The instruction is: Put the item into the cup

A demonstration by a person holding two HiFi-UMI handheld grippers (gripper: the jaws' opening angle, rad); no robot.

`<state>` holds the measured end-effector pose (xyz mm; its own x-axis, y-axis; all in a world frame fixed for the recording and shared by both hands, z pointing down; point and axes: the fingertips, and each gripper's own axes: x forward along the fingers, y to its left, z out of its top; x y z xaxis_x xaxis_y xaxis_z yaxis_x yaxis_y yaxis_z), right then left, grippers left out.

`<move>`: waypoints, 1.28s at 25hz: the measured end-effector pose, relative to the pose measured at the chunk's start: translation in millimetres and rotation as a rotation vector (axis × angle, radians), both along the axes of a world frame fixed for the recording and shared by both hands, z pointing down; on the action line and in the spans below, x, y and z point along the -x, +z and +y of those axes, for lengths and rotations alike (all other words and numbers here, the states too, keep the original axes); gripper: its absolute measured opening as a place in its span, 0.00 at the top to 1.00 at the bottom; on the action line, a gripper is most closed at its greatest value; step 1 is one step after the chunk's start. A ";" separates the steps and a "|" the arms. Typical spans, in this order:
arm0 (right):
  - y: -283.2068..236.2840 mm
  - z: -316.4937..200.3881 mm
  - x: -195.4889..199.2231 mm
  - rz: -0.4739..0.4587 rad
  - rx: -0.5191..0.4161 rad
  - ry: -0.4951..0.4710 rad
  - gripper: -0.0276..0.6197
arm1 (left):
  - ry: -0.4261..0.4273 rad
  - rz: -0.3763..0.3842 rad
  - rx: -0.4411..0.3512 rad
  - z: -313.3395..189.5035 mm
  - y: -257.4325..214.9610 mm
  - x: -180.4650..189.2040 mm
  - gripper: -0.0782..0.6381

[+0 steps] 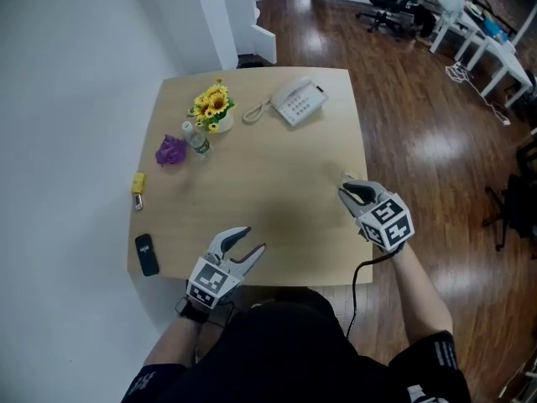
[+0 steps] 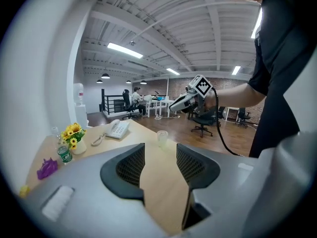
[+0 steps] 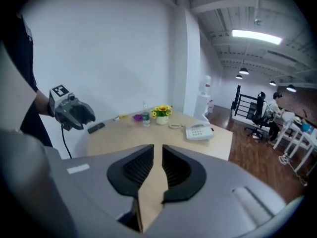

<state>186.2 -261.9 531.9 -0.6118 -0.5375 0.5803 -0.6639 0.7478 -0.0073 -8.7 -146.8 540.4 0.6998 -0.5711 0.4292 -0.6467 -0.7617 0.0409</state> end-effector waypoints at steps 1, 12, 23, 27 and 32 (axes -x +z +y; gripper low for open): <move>-9.6 15.8 11.9 -0.039 -0.008 0.004 0.87 | 0.003 0.005 -0.007 8.2 -2.9 6.3 0.62; -64.8 200.0 96.5 -0.356 -0.080 0.158 0.95 | 0.011 0.032 -0.016 146.9 -5.5 105.6 0.62; -68.8 331.3 148.0 -0.444 -0.049 0.212 0.95 | 0.012 0.058 -0.003 235.5 -3.8 155.3 0.62; -67.5 355.9 163.9 -0.426 -0.042 0.183 0.95 | 0.012 0.080 -0.025 240.7 -9.1 148.4 0.62; -69.0 369.7 169.5 -0.425 -0.046 0.140 0.95 | 0.017 0.090 -0.043 246.2 -18.9 136.4 0.62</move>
<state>16.6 107.8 462.9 -0.7105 -0.6512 0.2667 -0.7037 0.6571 -0.2703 -145.1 99.4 521.5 0.7444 -0.5753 0.3390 -0.6287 -0.7749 0.0654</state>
